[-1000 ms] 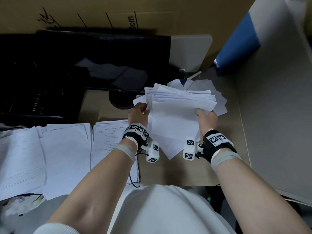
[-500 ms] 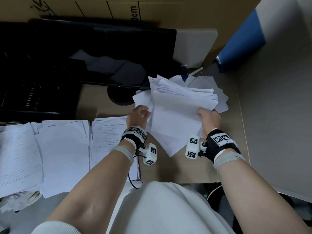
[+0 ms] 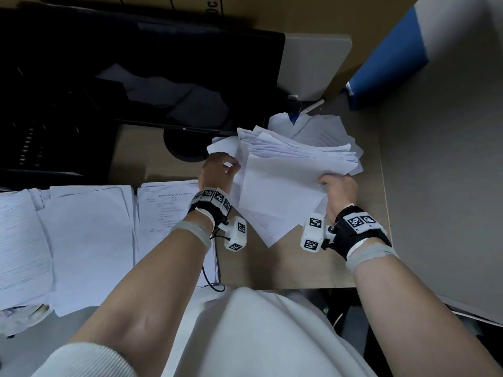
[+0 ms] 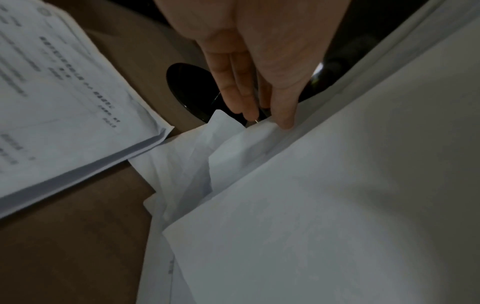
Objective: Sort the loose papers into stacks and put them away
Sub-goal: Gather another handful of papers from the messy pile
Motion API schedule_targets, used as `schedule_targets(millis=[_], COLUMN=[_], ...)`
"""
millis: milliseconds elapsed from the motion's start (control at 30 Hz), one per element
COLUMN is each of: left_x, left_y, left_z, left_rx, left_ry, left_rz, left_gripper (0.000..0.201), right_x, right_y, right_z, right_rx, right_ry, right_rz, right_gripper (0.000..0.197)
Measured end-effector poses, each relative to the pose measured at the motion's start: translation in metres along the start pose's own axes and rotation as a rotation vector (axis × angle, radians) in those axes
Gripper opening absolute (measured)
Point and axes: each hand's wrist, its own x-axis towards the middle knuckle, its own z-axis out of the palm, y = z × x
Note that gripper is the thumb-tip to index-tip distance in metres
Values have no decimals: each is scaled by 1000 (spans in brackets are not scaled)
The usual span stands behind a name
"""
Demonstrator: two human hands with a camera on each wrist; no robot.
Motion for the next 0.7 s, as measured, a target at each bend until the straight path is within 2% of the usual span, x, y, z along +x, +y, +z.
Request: schedule_targets(millis=[133, 267, 433, 533, 633, 700], left_x=[3, 9, 1, -2, -3, -4], left_y=[-1, 2, -4, -11, -16, -19], left_z=[2, 5, 10, 6, 0, 3], left_rx=[-97, -13, -51, -64, -110, -142], left_ry=[5, -31, -62, -35, -24, -70], left_rz=[-6, -3, -56, -69, -86, -103], left_gripper=[32, 10, 7, 4, 4, 5], right_x=[5, 7, 4, 3, 9, 13], right_y=[3, 2, 7, 6, 0, -1], right_z=[1, 2, 8, 19, 21, 19], right_rx=[-29, -42, -165, -83, -35, -39], right_ry=[1, 10, -52, 8, 47, 24], right_rz=[-6, -4, 22, 119, 178, 207], right_gripper=[14, 23, 15, 17, 6, 15])
